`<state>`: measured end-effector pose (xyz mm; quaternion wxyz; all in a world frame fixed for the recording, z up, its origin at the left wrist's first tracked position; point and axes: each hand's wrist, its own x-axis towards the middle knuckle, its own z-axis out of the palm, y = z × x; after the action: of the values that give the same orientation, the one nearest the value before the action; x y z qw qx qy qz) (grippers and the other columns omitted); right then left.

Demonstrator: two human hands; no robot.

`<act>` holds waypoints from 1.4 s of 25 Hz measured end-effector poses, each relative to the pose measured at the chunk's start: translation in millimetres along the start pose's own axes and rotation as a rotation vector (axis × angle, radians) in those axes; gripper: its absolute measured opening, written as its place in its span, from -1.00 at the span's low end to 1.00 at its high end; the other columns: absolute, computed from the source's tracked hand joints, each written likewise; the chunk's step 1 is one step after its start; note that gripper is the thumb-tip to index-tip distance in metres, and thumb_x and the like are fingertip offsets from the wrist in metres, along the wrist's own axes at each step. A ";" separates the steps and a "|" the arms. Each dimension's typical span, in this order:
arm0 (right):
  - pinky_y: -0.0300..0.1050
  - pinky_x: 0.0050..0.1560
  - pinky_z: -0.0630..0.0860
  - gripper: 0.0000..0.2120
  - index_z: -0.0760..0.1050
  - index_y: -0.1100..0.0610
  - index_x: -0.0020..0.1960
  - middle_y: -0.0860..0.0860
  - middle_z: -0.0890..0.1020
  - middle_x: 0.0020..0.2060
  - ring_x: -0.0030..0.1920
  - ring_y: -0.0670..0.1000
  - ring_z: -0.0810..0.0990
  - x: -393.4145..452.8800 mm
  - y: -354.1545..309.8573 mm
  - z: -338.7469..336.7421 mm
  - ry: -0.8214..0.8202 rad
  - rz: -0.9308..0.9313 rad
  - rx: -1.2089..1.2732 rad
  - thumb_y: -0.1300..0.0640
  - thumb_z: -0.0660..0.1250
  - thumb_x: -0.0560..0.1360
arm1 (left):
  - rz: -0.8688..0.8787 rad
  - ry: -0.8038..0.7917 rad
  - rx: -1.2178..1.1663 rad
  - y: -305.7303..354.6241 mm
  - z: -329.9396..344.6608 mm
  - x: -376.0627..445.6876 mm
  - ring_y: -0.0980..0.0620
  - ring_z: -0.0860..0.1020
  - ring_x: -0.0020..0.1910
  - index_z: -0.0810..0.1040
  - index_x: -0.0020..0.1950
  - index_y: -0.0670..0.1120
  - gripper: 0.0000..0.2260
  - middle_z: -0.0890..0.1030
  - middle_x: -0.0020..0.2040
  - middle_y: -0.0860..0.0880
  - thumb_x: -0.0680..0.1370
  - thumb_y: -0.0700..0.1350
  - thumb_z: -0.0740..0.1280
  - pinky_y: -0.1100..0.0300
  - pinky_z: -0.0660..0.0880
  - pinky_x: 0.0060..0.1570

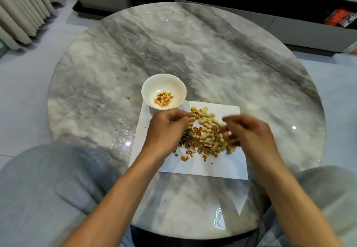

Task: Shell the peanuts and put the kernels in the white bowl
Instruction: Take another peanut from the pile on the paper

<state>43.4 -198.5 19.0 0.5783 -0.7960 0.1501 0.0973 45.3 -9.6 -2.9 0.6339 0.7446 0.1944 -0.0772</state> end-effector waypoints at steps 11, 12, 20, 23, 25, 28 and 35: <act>-0.07 -0.15 0.52 -0.83 0.64 0.06 0.08 -0.06 0.66 -0.21 -0.14 0.01 0.60 -6.8 58.3 17.7 0.021 -0.225 -0.631 0.13 0.43 0.50 | 0.551 -0.211 0.896 -47.4 29.0 -9.4 -0.02 0.45 0.08 0.68 0.03 -0.03 -0.83 0.51 -0.02 0.00 0.58 -0.05 0.30 0.10 0.45 -0.15; -0.03 -0.15 0.53 -0.86 0.64 0.08 0.05 -0.03 0.67 -0.22 -0.16 0.03 0.60 -6.5 58.9 19.2 0.022 -0.241 -0.643 0.14 0.43 0.49 | 0.546 -0.204 0.891 -47.8 29.7 -8.3 -0.02 0.45 0.07 0.68 0.01 -0.04 -0.84 0.51 -0.04 0.01 0.58 -0.06 0.31 0.11 0.44 -0.17; -0.08 -0.18 0.52 -0.89 0.68 0.07 -0.04 -0.11 0.67 -0.22 -0.19 -0.07 0.61 -0.2 65.7 16.6 0.166 -0.246 -0.427 0.18 0.37 0.56 | 0.534 -0.136 0.756 -48.2 32.0 -6.3 -0.02 0.54 0.00 0.69 0.06 -0.04 -0.85 0.61 -0.04 0.00 0.55 -0.09 0.37 0.10 0.51 -0.12; -0.09 -0.20 0.55 -0.89 0.68 0.02 -0.07 -0.12 0.69 -0.26 -0.23 -0.10 0.64 5.1 65.9 11.8 0.183 -0.146 -0.232 0.15 0.39 0.56 | 0.549 -0.109 0.713 -47.2 30.9 -5.3 0.00 0.55 0.01 0.67 0.18 -0.02 -0.79 0.63 0.00 0.00 0.56 -0.08 0.37 0.16 0.49 -0.11; -0.13 -0.28 0.53 -0.87 0.67 0.02 -0.07 -0.05 0.69 -0.27 -0.30 -0.10 0.63 6.7 65.6 11.8 0.109 -0.055 -0.112 0.20 0.37 0.57 | 0.589 -0.168 0.743 -50.1 34.0 -6.5 -0.01 0.49 0.06 0.59 0.31 0.05 -0.71 0.57 0.01 0.00 0.59 -0.06 0.33 0.15 0.44 -0.11; -0.21 -0.29 0.50 -0.88 0.65 0.09 0.07 -0.02 0.69 -0.23 -0.33 -0.16 0.61 6.2 63.0 14.8 0.048 -0.017 -0.112 0.19 0.38 0.57 | 0.615 -0.208 0.842 -55.6 37.7 -7.2 -0.03 0.44 0.07 0.54 0.35 0.09 -0.70 0.50 -0.02 -0.02 0.61 -0.02 0.28 0.12 0.40 -0.17; -0.23 -0.23 0.47 -0.80 0.48 -0.11 -0.03 -0.13 0.58 -0.36 -0.30 -0.16 0.56 -67.6 54.1 -20.1 -0.237 -0.078 -0.799 -0.13 0.45 0.45 | 0.626 -0.131 0.795 -58.6 38.4 -4.7 -0.08 0.49 0.06 0.66 0.10 -0.10 -0.82 0.56 -0.06 -0.06 0.58 -0.09 0.33 0.02 0.52 -0.13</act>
<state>-39.4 -224.5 -0.8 0.2403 -0.9462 0.0028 0.2168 23.3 -40.8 -61.9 0.3052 0.9444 -0.1225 0.0020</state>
